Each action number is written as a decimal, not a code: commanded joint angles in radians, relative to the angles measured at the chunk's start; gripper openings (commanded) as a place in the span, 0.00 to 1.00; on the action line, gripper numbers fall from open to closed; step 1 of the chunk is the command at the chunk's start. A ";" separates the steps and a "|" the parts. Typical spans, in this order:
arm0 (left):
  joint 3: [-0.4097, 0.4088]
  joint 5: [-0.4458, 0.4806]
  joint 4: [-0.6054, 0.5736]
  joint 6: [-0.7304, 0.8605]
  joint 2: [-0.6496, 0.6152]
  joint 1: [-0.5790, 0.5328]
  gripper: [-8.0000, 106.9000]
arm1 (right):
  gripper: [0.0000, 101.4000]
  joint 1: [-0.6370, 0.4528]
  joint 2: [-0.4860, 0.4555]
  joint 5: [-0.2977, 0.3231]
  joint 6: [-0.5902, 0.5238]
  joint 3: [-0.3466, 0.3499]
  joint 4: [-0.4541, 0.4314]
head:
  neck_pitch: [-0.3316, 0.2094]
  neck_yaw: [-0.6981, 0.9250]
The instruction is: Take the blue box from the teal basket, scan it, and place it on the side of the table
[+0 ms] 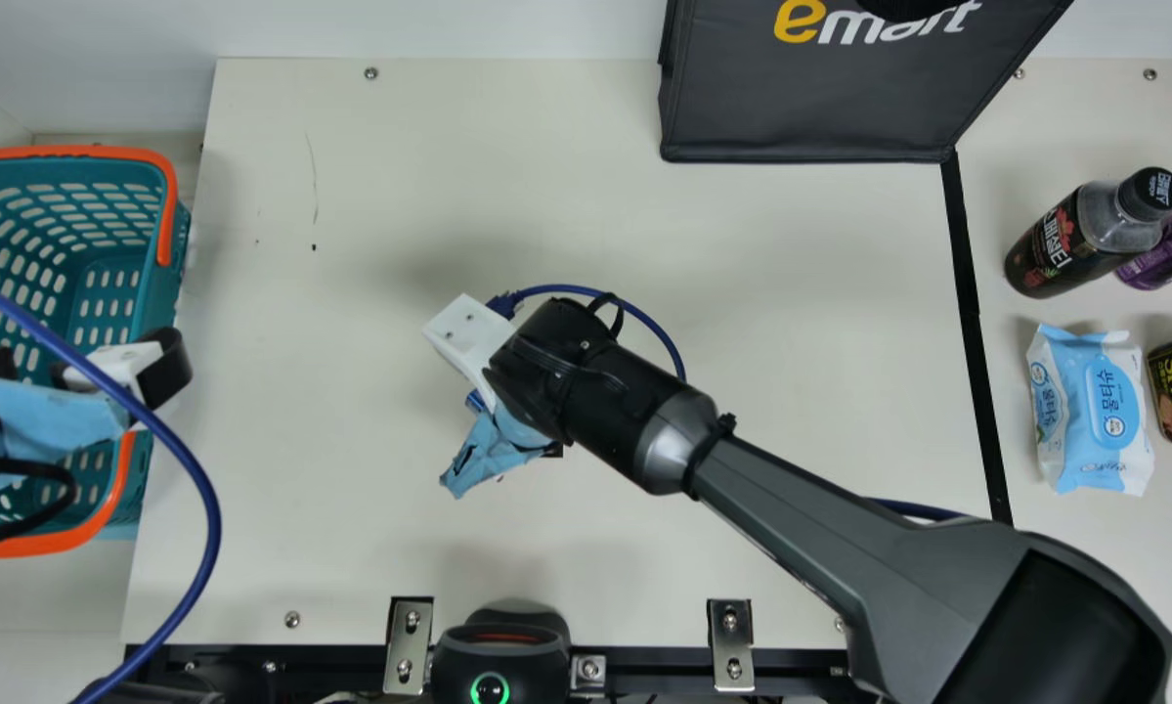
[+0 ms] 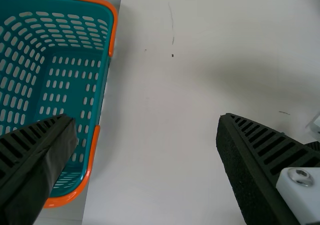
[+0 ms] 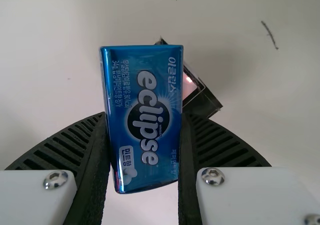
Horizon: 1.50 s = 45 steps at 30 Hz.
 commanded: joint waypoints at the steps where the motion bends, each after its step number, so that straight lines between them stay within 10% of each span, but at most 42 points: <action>1: 0.000 0.000 0.000 0.000 0.000 0.000 0.85 | 0.00 0.002 0.004 -0.009 0.008 0.004 -0.009 | -0.029 0.000; 10: 0.000 0.000 0.000 0.000 0.000 0.000 0.85 | 0.00 0.007 0.022 -0.041 0.032 0.023 -0.030 | -0.029 0.000; 18: 0.000 0.000 0.000 0.000 0.000 0.000 0.85 | 0.23 0.009 0.029 -0.055 0.035 0.035 -0.032 | -0.029 0.000; 22: 0.000 0.000 0.000 0.000 0.000 0.000 0.85 | 0.00 0.009 0.029 -0.060 0.033 0.041 -0.030 | -0.029 0.000; 45: 0.000 0.000 0.000 0.000 0.000 0.000 0.85 | 0.00 0.001 0.019 -0.057 0.036 0.041 -0.019 | -0.029 0.000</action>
